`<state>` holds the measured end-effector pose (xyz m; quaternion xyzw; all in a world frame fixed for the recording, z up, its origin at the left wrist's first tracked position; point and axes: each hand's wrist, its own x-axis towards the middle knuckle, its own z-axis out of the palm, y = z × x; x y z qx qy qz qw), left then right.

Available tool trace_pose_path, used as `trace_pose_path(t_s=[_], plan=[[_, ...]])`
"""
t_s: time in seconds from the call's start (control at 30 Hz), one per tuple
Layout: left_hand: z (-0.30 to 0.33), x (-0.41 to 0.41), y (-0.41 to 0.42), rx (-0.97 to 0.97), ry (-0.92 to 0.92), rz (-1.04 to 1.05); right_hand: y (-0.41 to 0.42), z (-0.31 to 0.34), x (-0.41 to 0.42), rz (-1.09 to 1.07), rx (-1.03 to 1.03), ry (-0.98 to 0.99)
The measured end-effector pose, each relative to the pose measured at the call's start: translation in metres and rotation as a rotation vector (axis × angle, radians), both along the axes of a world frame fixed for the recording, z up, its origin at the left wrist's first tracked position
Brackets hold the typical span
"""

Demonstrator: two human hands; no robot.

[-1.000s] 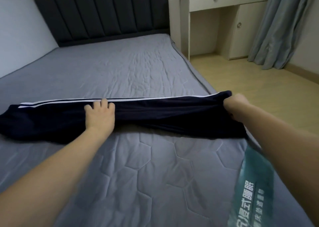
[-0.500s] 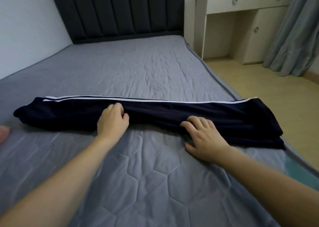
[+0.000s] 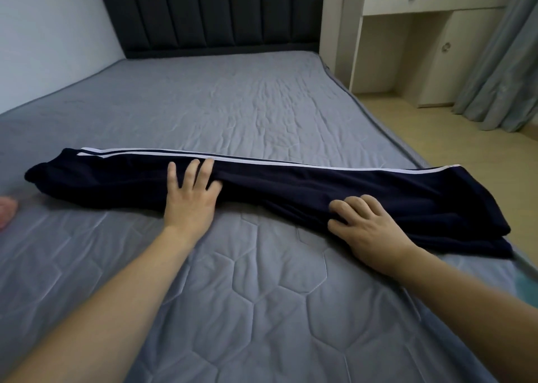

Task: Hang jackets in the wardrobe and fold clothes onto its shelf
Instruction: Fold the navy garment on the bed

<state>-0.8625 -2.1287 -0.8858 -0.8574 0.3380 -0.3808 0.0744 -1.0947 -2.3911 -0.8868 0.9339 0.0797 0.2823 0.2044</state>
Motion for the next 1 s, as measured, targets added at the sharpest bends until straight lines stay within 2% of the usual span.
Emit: trace_pose_path(t_s=[0.1, 0.2, 0.3, 0.43, 0.47, 0.57, 0.6, 0.67, 0.73, 0.77, 0.9, 1.0], plan=[[0.002, 0.007, 0.017, -0.071, -0.016, 0.043, -0.004, -0.002, -0.004, 0.023, 0.042, 0.045], [0.006, 0.012, 0.031, -0.057, 0.024, 0.082, -0.003, 0.003, -0.004, -0.050, 0.120, 0.174], [0.015, 0.011, 0.034, 0.036, 0.125, 0.091, 0.001, 0.006, 0.000, -0.181, 0.301, 0.312], [0.030, 0.010, 0.051, 0.168, 0.241, -0.100, 0.017, 0.010, 0.021, -0.205, 0.667, 0.241], [0.033, 0.009, 0.061, 0.231, 0.285, -0.142, 0.020, 0.010, 0.026, -0.228, 0.705, 0.244], [0.034, 0.002, 0.086, 0.487, 0.459, -0.157, 0.021, 0.007, 0.033, -0.325, 0.525, 0.332], [0.035, 0.000, 0.089, 0.503, 0.522, -0.129, 0.019, 0.006, 0.032, -0.352, 0.460, 0.354], [0.038, -0.008, 0.081, 0.343, 0.607, -0.221, 0.013, 0.010, 0.027, -0.358, 0.352, 0.338], [0.041, -0.021, 0.056, 0.187, 0.561, -0.364, 0.008, 0.013, 0.023, -0.324, 0.220, 0.306], [0.041, -0.028, 0.039, 0.176, 0.515, -0.380, 0.005, 0.015, 0.020, -0.316, 0.167, 0.301], [0.030, -0.049, -0.021, 0.402, 0.324, -0.186, -0.021, 0.026, 0.002, -0.418, 0.031, 0.337], [0.036, -0.049, -0.033, 0.389, 0.245, -0.112, -0.052, 0.036, -0.020, -0.482, 0.017, 0.385]])
